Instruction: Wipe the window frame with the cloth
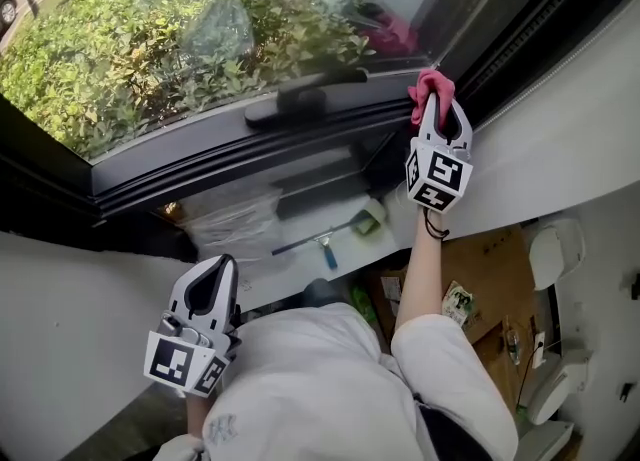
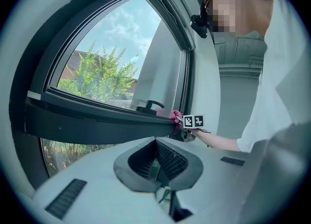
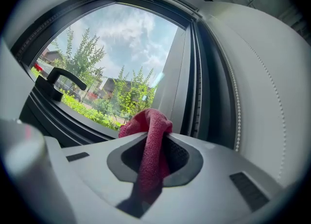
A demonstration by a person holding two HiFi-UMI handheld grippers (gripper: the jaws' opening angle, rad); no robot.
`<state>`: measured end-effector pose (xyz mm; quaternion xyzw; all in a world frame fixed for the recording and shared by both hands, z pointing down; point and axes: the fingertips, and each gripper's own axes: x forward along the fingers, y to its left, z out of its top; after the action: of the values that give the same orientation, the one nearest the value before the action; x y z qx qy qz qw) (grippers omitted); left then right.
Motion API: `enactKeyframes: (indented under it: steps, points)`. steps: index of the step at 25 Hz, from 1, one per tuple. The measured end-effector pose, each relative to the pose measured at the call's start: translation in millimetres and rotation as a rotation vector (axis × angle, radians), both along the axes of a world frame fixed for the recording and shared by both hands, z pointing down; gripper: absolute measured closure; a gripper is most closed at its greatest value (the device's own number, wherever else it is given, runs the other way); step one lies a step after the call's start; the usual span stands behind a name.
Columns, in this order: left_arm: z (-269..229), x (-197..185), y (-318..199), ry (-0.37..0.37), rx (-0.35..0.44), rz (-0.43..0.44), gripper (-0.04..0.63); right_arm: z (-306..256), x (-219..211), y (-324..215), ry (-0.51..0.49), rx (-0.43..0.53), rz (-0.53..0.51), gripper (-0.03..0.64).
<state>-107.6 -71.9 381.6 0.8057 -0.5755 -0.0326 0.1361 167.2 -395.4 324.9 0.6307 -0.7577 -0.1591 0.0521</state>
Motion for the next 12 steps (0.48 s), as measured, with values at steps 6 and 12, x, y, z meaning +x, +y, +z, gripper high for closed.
enactKeyframes:
  steps: [6,12]
  points:
    - [1.3,-4.7,2.5,0.002,-0.002,-0.004,0.586,-0.3,-5.4,3.0,0.005,0.004,0.003,0.554]
    - [0.9,-8.2,3.4,0.004,0.001,-0.007,0.586,-0.7,-10.1,5.4,0.013,0.005,0.009,0.555]
